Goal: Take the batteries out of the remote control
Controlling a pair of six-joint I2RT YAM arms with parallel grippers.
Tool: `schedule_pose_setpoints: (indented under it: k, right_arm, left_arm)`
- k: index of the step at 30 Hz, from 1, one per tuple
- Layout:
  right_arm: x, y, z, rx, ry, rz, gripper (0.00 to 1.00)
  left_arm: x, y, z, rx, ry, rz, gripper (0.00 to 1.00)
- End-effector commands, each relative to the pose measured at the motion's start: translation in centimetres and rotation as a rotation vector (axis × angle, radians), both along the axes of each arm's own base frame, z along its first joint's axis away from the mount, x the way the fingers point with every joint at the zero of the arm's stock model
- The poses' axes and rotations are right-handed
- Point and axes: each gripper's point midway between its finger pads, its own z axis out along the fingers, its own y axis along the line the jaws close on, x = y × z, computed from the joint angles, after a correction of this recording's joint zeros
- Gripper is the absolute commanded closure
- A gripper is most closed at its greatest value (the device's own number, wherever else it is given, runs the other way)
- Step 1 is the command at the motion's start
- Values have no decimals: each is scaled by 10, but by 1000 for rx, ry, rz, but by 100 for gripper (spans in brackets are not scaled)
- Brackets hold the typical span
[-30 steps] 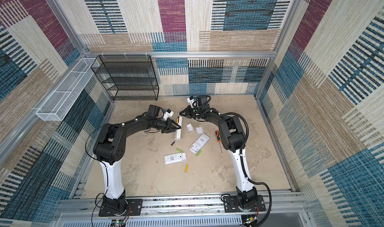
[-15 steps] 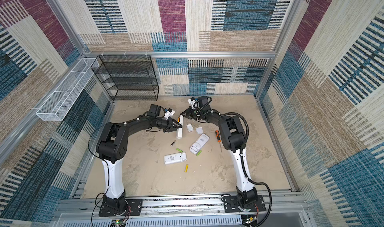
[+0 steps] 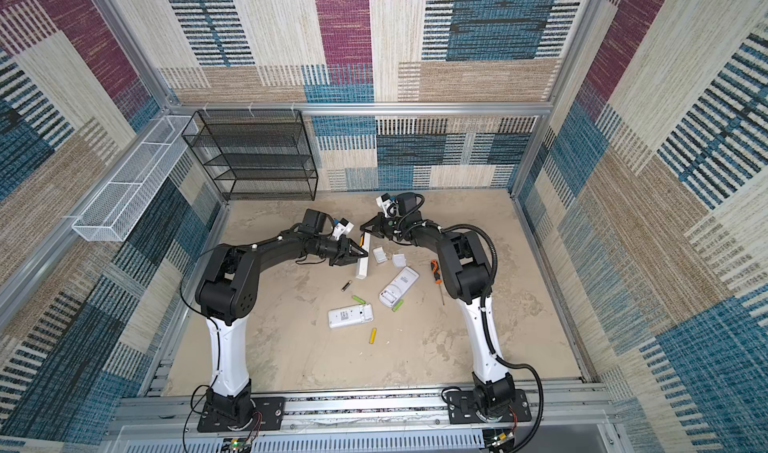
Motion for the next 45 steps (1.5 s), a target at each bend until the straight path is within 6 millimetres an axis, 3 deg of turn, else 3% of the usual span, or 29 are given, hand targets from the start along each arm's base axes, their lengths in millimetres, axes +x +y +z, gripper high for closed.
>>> schedule_pose_setpoints:
  k: [1, 10, 18, 28, 36, 42, 45]
  right_arm:
    - [-10, 5, 8, 44, 14, 43, 100]
    - [-14, 9, 14, 106, 53, 64, 100]
    - [-24, 12, 21, 175, 113, 95, 100]
    - [-35, 17, 11, 223, 195, 107, 100]
    - [-30, 26, 16, 261, 213, 113, 100]
    - [-9, 24, 7, 100, 130, 73, 100]
    - [-2, 24, 14, 74, 96, 68, 98]
  left_arm:
    - [12, -5, 17, -46, -67, -4, 100]
    - [13, -6, 21, -64, -91, -1, 100]
    - [28, -9, 29, -99, -148, 12, 100]
    - [48, -3, 26, -87, -167, 47, 100]
    - [58, 2, 16, -53, -175, 70, 100]
    - [55, 12, -7, 29, -142, 91, 100]
    - [50, 15, -12, 34, -131, 95, 100]
